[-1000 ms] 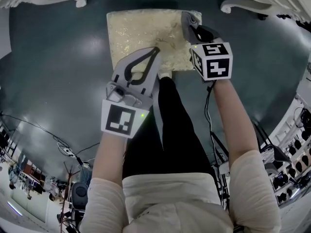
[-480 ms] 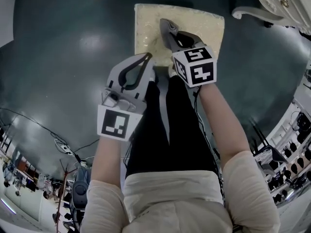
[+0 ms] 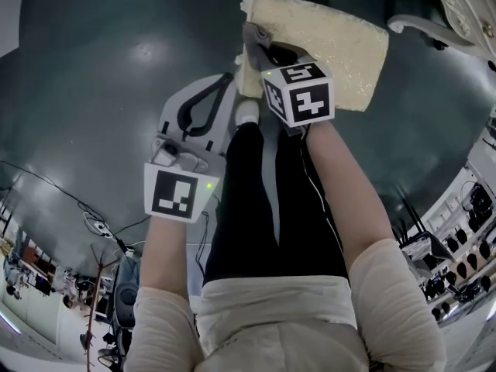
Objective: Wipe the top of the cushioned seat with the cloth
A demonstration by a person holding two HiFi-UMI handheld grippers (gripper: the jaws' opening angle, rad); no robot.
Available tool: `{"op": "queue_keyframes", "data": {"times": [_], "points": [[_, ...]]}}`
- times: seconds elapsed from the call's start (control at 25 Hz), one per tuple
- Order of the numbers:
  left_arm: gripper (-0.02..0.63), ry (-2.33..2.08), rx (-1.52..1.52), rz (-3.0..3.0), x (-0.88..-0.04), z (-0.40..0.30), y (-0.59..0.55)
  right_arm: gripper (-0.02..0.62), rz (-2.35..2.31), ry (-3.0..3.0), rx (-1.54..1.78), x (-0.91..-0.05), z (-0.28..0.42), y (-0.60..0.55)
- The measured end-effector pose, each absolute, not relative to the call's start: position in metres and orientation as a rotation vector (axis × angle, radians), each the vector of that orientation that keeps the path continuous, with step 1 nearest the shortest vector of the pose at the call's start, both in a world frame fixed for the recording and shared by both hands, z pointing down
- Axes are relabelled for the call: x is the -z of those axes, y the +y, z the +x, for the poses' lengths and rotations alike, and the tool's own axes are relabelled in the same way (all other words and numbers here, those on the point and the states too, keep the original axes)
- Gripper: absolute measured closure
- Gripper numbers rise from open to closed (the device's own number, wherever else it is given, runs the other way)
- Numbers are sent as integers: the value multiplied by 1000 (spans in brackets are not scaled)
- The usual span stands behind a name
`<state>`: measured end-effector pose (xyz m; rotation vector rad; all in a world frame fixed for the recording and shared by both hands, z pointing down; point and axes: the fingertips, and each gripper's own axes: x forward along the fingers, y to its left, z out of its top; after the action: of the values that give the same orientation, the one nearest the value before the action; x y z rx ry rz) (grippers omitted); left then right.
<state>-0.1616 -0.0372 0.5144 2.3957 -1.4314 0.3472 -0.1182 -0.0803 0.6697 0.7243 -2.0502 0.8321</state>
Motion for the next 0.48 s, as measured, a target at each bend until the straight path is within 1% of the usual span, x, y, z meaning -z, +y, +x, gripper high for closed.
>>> {"op": "queue_keyframes", "data": {"times": [0.48], "points": [[604,-1395,-370,2403,-524,-148,-35,568,733,-1997,-851,-685,-99,-73]]}}
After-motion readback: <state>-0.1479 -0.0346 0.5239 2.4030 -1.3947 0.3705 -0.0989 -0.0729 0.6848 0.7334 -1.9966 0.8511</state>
